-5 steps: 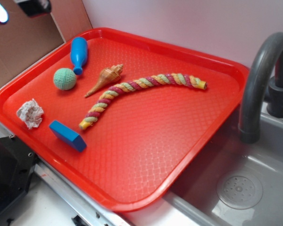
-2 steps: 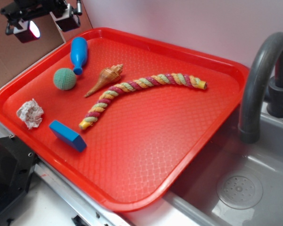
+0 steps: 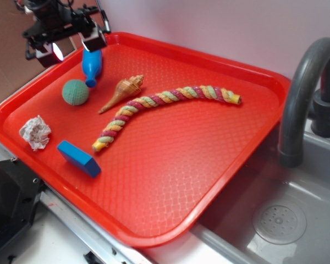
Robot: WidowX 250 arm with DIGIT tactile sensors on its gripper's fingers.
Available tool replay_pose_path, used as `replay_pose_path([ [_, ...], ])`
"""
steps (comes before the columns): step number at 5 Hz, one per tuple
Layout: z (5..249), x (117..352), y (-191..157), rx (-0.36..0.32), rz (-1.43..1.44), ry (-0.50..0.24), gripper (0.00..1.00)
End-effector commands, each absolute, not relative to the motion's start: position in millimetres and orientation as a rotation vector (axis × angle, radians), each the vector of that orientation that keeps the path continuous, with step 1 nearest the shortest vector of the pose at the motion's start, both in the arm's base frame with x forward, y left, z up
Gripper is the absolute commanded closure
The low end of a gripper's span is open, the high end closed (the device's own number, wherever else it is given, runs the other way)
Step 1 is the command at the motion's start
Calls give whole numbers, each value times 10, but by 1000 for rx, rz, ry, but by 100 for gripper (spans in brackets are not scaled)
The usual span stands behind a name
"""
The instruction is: Grab the blue bottle.
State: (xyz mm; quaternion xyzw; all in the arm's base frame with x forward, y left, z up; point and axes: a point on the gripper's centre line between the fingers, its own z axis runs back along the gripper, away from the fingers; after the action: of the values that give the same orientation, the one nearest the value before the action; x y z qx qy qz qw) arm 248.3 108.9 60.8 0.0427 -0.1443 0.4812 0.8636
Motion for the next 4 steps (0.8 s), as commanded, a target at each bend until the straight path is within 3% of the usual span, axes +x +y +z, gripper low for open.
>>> replay_pose_path([
  [1, 487, 2739, 1364, 91, 1017, -349, 0],
  [2, 384, 2770, 1409, 99, 1017, -318, 0],
  [3, 284, 2762, 1367, 97, 1000, -289, 94],
  [4, 251, 2752, 1363, 101, 1003, -288, 100],
])
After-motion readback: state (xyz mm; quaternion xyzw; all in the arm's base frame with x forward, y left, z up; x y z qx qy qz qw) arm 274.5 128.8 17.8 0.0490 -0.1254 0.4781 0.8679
